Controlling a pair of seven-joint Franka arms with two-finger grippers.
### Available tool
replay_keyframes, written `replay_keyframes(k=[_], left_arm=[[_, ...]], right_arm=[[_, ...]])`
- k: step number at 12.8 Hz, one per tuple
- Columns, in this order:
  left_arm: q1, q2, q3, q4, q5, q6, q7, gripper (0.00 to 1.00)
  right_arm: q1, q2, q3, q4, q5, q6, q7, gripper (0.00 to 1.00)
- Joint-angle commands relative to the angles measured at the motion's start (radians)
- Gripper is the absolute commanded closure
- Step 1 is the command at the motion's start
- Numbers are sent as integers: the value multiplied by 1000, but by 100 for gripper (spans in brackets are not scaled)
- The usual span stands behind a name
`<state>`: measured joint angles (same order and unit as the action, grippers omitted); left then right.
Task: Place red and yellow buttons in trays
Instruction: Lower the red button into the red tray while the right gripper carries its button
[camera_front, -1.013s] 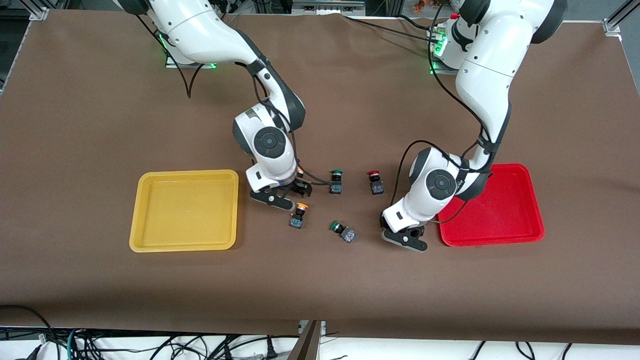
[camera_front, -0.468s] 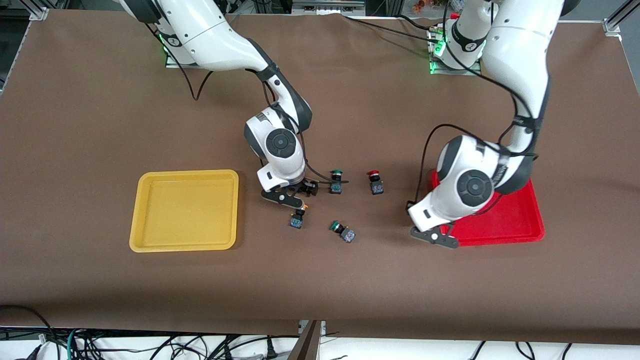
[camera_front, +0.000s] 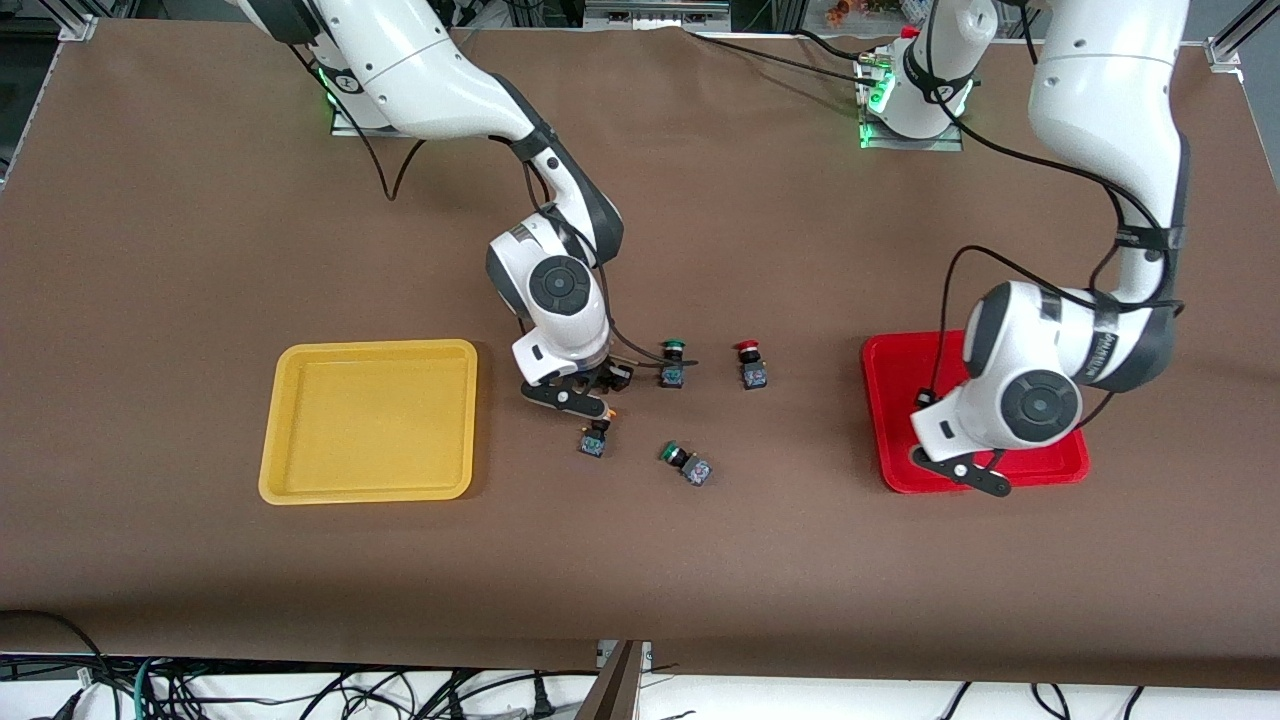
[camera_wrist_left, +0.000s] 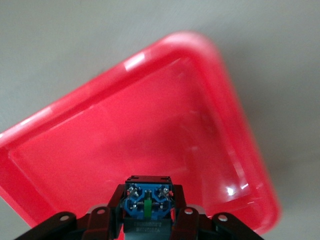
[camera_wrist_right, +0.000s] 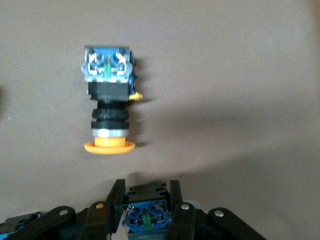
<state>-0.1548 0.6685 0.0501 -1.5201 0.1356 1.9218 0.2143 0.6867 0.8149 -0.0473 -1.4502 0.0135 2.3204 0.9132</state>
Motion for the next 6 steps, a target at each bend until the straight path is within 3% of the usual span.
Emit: replay_keyframes(k=[1,3,4,5,6], left_arm=[[20,31,-15,-52,-62,50,37,87],[32,31,-15,-106,-70,123,37,79],[40,33,-15,-118,-70,138,37,61],[43,31,-15,-117,-70,140,36,1],[44,23,-15,-109,-70,131,39,0]], right_arm=[[-77,-92,-3,-1,16,-114,-146,100],[-172,-132,-3,-1,17,-188,-305,100],[-211,-134,-5,-2,16,-202,-377,100],[-258,-134,-9,-2,10,-205,-437,100],[-303,-129,-19,-4,2,-205,-477,100]])
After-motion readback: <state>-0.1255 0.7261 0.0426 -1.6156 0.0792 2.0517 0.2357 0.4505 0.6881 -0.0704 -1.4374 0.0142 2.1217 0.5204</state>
